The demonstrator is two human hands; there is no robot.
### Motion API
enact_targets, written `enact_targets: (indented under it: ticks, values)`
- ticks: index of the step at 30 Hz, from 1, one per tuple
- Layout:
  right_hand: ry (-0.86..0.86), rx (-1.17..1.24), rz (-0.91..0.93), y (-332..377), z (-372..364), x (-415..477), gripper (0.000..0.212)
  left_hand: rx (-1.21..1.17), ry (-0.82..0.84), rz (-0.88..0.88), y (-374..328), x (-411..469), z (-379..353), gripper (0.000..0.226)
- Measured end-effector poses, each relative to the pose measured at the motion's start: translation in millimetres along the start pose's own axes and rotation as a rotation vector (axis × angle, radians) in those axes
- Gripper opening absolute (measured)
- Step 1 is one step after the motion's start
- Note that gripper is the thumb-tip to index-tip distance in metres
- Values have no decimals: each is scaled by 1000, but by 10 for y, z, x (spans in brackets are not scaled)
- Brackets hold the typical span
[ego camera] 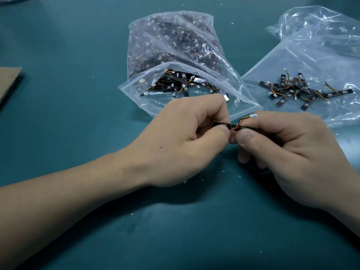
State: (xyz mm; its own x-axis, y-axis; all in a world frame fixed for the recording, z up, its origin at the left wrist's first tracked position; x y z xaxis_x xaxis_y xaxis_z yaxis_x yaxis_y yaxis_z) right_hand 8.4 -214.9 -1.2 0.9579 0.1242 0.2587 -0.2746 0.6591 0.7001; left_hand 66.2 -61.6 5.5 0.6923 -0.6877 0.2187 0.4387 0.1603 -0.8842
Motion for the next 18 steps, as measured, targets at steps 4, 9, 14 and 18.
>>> enact_targets:
  ticks: [4,9,14,18]
  values:
    - [3,36,-11,-5,-11,2,20,31,-5,-12,0,9,2,19]
    - [11,12,-2,15,-5,10,21,26,8,-18,-14,6,-3,18]
    - [8,-20,20,44,2,6,21,-23,38,-19,-33,-7,-2,13]
    - [22,-23,23,39,-12,-3,19,14,33,-13,-11,-1,-6,13]
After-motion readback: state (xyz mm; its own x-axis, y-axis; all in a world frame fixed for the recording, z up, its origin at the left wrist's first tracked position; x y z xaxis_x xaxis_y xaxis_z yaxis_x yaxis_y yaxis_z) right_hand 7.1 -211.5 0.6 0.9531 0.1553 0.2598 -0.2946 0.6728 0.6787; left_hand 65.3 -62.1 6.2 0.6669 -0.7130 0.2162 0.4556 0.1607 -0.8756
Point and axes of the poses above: each hand's wrist, its own x-axis towards the middle knuckle, its own z-axis out of the back of the hand, y = z × x, the point moved 5 cm from there along x, towards the middle knuckle, and after that the axes turned 6 degrees about -x, right-handed, at the moved point
